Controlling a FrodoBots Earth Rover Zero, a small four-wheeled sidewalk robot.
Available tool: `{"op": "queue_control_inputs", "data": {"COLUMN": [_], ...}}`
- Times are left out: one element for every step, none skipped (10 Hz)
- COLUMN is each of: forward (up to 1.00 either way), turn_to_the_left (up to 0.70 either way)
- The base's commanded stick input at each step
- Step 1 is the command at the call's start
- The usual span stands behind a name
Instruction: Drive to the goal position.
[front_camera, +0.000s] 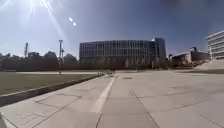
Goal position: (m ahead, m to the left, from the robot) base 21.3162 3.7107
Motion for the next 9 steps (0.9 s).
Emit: {"op": "queue_control_inputs", "data": {"forward": [0.06,0.06,0.06,0.06,0.06,0.06,0.06,0.06,0.06], "turn_to_the_left": [0.00,0.00,0.00,0.00,0.00,0.00,0.00,0.00,0.00]}}
